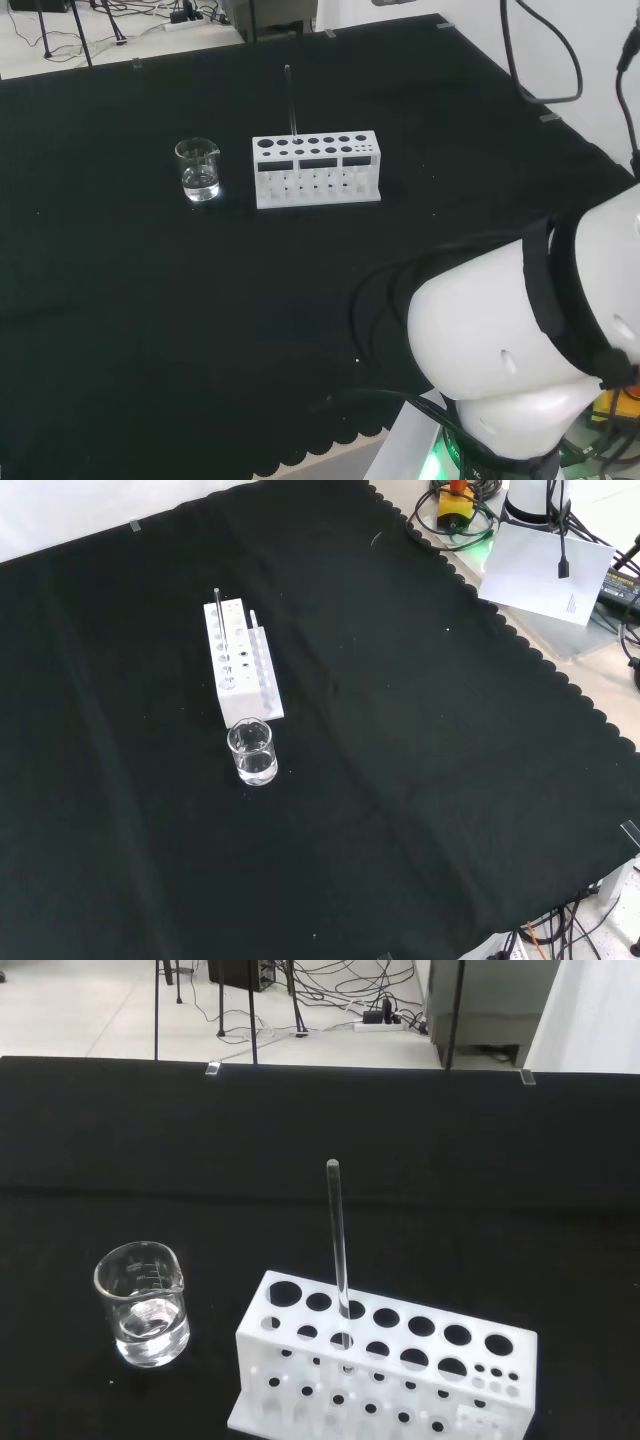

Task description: Take the glass rod from the white test tube rack.

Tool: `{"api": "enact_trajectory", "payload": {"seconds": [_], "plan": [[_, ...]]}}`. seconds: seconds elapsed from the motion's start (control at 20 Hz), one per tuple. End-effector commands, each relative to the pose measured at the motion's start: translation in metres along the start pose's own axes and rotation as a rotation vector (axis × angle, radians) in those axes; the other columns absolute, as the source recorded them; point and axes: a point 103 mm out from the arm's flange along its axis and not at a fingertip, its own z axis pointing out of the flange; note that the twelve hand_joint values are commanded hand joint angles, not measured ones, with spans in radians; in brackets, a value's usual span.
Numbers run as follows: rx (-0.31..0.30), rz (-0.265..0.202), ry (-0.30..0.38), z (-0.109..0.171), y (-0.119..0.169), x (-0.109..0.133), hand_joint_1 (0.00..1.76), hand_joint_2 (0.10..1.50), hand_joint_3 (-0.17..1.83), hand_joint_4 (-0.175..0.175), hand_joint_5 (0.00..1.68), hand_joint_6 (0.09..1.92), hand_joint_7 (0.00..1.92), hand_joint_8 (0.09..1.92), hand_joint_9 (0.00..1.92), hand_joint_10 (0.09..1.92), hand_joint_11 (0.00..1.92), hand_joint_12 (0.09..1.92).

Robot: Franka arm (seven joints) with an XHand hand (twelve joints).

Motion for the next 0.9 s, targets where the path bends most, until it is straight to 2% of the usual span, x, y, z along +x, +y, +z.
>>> {"api": "enact_trajectory", "payload": {"seconds": [0.05, 0.4, 0.6, 0.9], "plan": [[-0.011, -0.033, -0.023, 0.014, 0.044, -0.009, 0.71, 1.19, -0.17, -0.135, 0.02, 0.09, 0.00, 0.63, 0.02, 0.85, 0.00, 1.33], [0.038, -0.071, -0.050, 0.048, 0.082, -0.007, 0.70, 1.20, -0.17, -0.137, 0.02, 0.09, 0.00, 0.68, 0.03, 0.86, 0.00, 1.35], [0.063, -0.092, -0.003, 0.069, 0.106, -0.004, 0.70, 1.21, -0.17, -0.137, 0.02, 0.09, 0.00, 0.69, 0.04, 0.86, 0.00, 1.35], [0.098, -0.114, 0.000, 0.098, 0.128, 0.000, 0.69, 1.21, -0.17, -0.137, 0.03, 0.09, 0.00, 0.71, 0.04, 0.87, 0.00, 1.35]]}}
